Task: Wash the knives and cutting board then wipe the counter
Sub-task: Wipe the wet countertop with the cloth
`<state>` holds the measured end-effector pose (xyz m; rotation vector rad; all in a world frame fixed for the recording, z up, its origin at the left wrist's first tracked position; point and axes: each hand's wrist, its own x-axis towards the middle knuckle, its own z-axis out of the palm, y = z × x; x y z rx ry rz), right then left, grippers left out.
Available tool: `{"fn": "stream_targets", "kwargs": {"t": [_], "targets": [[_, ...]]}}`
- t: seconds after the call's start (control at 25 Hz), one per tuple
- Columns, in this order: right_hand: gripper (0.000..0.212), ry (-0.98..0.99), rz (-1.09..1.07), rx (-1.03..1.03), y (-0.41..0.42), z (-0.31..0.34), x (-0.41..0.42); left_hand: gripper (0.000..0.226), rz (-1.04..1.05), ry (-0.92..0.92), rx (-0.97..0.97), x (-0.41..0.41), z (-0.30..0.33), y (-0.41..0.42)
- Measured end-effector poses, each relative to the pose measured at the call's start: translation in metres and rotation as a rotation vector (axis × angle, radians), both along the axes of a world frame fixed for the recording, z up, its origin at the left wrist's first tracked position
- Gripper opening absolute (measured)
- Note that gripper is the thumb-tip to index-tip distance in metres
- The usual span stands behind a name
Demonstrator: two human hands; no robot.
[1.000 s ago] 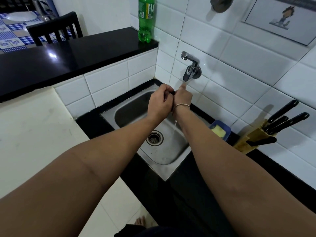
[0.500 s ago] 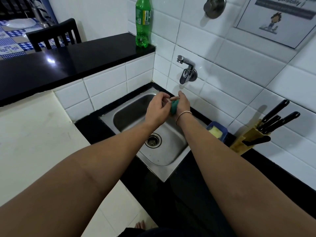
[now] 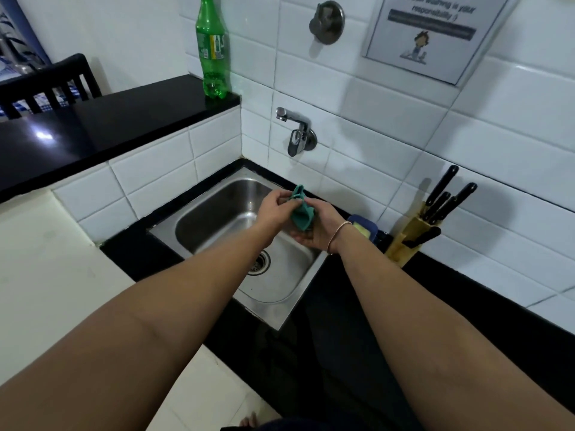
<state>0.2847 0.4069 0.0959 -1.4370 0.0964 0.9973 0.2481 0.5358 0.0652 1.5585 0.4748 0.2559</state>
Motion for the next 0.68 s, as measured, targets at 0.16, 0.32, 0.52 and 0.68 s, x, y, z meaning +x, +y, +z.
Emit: {"fn": "stream_targets", "kwargs": {"t": [0.16,0.32,0.52,0.68], "targets": [[0.045,-0.015,-0.03,-0.039,-0.042,0.0,-0.001,0.005,0.002,-0.018,-0.063,0.014,0.001,-0.038],[0.048,-0.173,0.051,-0.31,-0.097,-0.015,-0.008,0.008,-0.005,-0.002,-0.256,0.024,0.001,-0.086],[0.087,-0.215,-0.077,-0.354,-0.181,-0.028,-0.029,0.019,-0.042,0.18,-0.424,0.028,0.004,-0.157],[0.075,-0.079,0.078,-0.286,-0.256,-0.025,-0.048,0.005,-0.014,0.254,-0.23,0.011,0.001,-0.221]]}}
